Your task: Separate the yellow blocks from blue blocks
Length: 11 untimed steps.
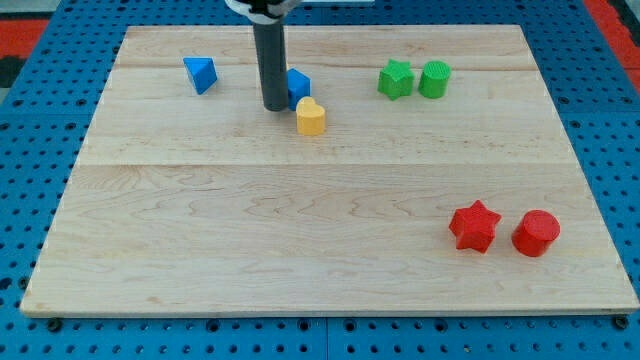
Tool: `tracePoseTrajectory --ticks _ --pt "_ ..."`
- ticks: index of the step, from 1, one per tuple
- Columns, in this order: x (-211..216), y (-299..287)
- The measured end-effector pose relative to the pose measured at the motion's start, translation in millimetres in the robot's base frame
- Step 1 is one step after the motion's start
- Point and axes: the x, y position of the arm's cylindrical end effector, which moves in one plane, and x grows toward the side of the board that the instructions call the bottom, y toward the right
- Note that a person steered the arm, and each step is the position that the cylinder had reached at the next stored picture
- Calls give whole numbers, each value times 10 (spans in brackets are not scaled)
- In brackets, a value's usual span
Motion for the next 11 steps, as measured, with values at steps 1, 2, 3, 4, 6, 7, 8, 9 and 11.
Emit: tracePoseTrajectory --ticks 1,2,3,4,6,7,8,9,11 --pt "-3 266" --pt "-318 393" --pt "-516 393" --pt "-810 143" --pt "-616 -440" --pt "-511 113" --pt "-430 355" --pt "123 609" --pt "-182 1104"
